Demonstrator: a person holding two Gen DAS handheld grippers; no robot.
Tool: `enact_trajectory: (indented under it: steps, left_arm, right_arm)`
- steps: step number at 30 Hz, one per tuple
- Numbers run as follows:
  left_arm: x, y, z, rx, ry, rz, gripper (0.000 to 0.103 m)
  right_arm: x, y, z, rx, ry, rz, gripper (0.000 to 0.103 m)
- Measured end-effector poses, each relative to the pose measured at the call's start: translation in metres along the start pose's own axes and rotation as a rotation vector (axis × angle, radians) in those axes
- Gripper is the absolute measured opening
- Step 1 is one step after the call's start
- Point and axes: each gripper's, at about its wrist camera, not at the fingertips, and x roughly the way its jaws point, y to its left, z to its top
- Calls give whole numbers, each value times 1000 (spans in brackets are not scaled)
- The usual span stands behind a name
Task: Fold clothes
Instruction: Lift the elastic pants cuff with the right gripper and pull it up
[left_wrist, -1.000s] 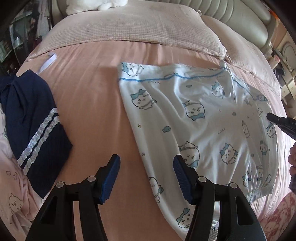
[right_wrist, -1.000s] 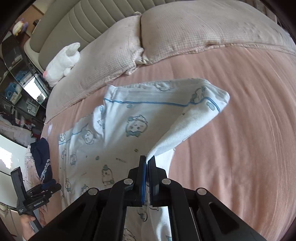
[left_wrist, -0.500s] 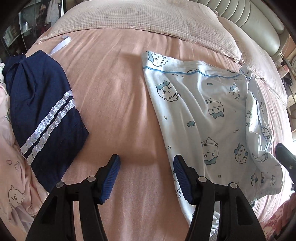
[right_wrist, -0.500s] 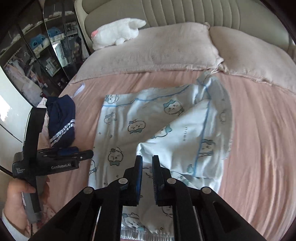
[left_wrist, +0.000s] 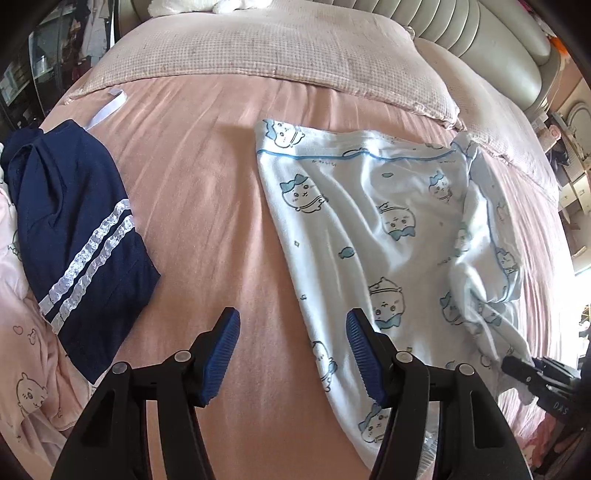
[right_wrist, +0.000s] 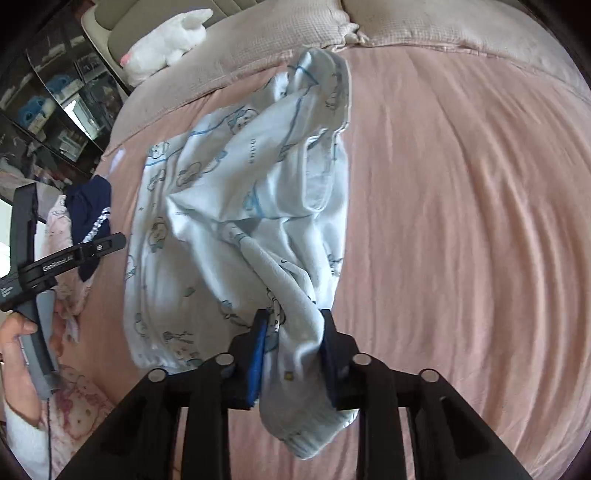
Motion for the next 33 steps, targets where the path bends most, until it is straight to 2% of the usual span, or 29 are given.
enact_trajectory:
  steps: [2,4,8,9,10,12,13,16,18,19,20,21,22,24,27,30,31,32,33]
  left_arm:
    - [-4,-13,2,38,-20,-32,58]
    - [-7,-29,4,84,-38,-64,58]
    - [-14,-60,7,175,-76,-129,58]
    - [-12,-70,6,202,-66,-142,58]
    - [-7,-82,3,231,-46,-154,58]
    - [7,-103,-8,287,7,-158,58]
    - [14,-110,-12,305,25,-144,58]
    - [33,-123,-23,329,63,-94,58]
    - [39,-120,-23,309,73,-92,58]
    - [42,-119,-22,300,76,-90,58]
    - [44,-116,-21,292,76,-91,58]
    - [45,-113,-20,284,74,-93,58]
    - [46,-111,-18,277,72,-95,58]
    - [48,-105,-16,266,65,-90,58]
    - [48,-98,-12,257,31,-77,58]
    - [38,-95,-6,273,-21,-109,58]
    - [35,-98,-4,294,-34,-135,58]
    - [31,-101,-1,316,-43,-166,64]
    - [29,-105,0,336,-48,-192,70]
  right_arm:
    - [-2,19,3,-46,2,119,23]
    - [-4,37,10,-89,43,219,23]
    - [-39,20,41,-20,-44,224,24]
    - [-46,6,51,31,-61,203,30]
    - [-52,-7,61,80,-77,181,44]
    - [-45,-25,82,78,-47,117,52]
    - [-38,-31,92,59,-24,77,52]
    - [4,-41,108,31,97,54,52]
    - [19,-43,113,64,131,139,52]
    - [19,-39,116,58,109,185,52]
    - [19,-35,118,52,87,230,50]
    - [19,-32,121,46,66,272,44]
    - [20,-27,126,36,56,270,39]
    - [30,-20,139,33,71,273,8]
    - [37,6,160,-15,56,313,5]
    - [14,27,170,-74,-54,411,5]
    - [1,29,168,-73,-81,402,5]
    - [-11,31,166,-73,-109,390,6]
    - [-24,30,156,-78,-140,330,10]
